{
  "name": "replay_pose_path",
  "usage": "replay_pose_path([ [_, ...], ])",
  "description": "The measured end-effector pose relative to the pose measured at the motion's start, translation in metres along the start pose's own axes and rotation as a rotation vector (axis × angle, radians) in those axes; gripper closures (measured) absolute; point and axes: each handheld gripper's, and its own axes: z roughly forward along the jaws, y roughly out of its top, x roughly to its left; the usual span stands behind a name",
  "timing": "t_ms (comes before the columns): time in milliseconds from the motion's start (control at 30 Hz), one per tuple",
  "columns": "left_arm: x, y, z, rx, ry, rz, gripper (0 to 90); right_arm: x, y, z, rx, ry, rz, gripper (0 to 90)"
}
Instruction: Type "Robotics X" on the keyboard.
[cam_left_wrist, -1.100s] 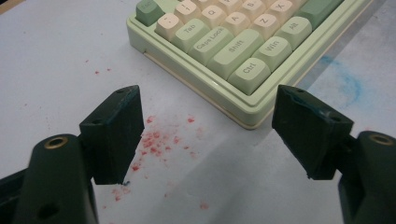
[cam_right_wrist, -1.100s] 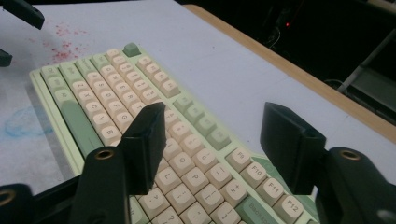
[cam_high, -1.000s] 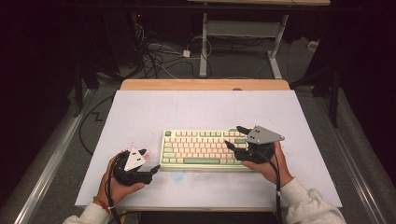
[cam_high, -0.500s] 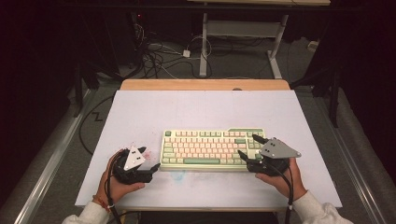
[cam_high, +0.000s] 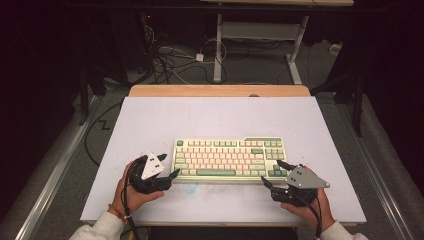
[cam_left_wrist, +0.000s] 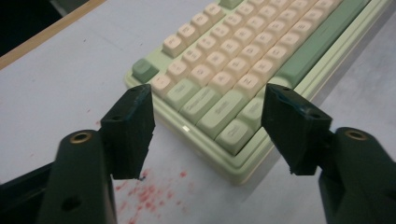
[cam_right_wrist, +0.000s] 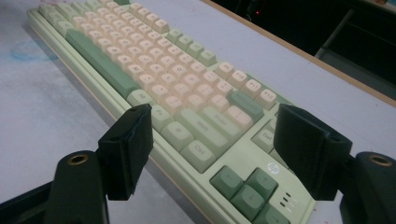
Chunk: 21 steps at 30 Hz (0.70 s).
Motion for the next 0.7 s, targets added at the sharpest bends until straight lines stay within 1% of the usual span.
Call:
replay_pose_path([
  [67, -0.004, 0.009, 0.004, 0.001, -0.029, 0.017, 38.9, 0.002, -0.001, 0.000, 0.014, -0.002, -0.012, 28.3],
  [167, -0.010, 0.020, 0.012, -0.002, -0.073, 0.044, 47.8, 0.001, -0.002, 0.002, 0.026, 0.001, -0.011, 28.1],
  [200, -0.012, 0.023, 0.014, -0.005, -0.085, 0.049, 52.5, 0.001, -0.002, 0.003, 0.029, 0.001, -0.012, 28.1],
  [267, -0.016, 0.029, 0.020, 0.007, -0.108, 0.068, 58.8, 0.001, -0.003, 0.004, 0.032, 0.002, -0.013, 28.0],
  [367, -0.021, 0.039, 0.030, 0.024, -0.143, 0.087, 68.6, 0.001, -0.003, 0.005, 0.036, 0.004, -0.014, 28.0],
  [467, -0.025, 0.049, 0.040, 0.045, -0.196, 0.112, 80.3, 0.002, -0.003, 0.006, 0.045, 0.006, -0.018, 28.4],
  [533, -0.025, 0.054, 0.047, 0.054, -0.209, 0.114, 87.0, 0.002, -0.003, 0.007, 0.055, 0.002, -0.021, 28.4],
  [700, -0.027, 0.066, 0.065, 0.101, -0.232, 0.116, 87.5, 0.002, -0.004, 0.008, 0.059, 0.006, -0.022, 28.1],
])
